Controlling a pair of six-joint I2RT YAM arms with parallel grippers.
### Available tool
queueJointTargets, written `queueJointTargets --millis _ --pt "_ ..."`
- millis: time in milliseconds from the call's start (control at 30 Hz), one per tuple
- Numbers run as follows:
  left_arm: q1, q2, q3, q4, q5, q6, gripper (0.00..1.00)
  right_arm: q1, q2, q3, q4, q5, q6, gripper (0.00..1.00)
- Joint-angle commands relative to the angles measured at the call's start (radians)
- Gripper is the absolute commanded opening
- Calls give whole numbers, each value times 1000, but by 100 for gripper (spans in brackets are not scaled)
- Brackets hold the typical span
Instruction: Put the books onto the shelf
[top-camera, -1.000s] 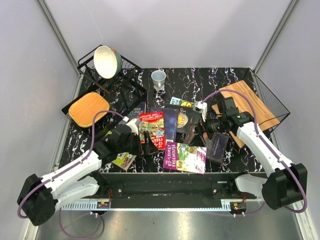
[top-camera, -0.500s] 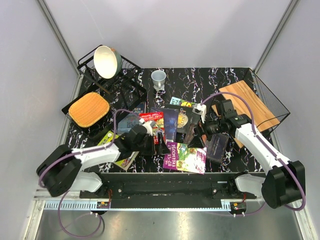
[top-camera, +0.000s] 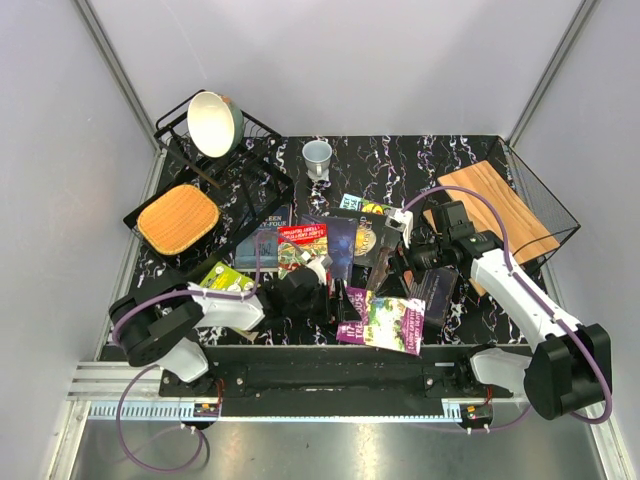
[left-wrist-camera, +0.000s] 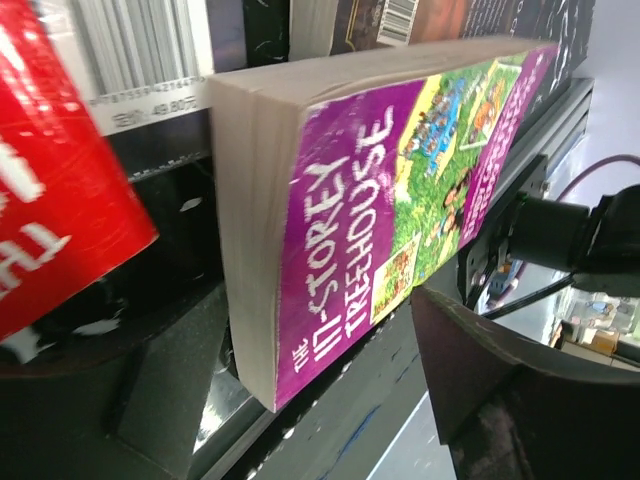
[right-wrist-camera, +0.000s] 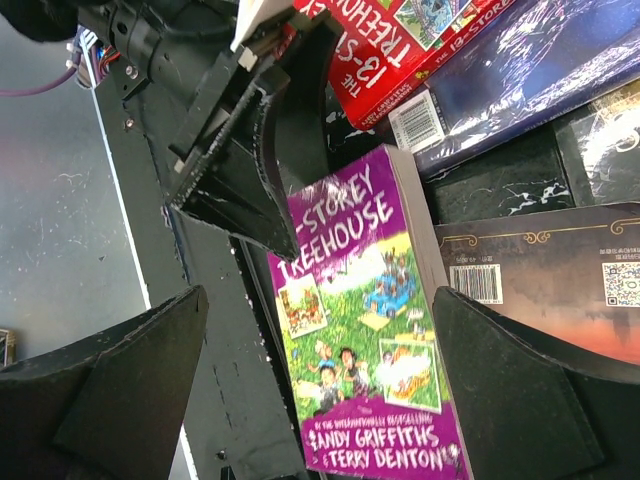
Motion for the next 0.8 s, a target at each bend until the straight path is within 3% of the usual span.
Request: queueJointTargets --millis 0,100,333,633,767 --pt "-26 79 -8 8 -129 -59 78 8 -21 1 35 -25 1 100" --pt "-31 93 13 -41 -198 -59 77 8 -21 2 17 -3 -13 99" --pt "-39 29 -4 -47 -224 -22 83 106 142 111 -281 251 -361 98" --pt "-43 -238 -79 -222 -289 10 79 141 300 100 -159 340 -308 97" --pt "-51 -235 -70 -228 -251 15 78 164 357 111 -123 397 -272 95"
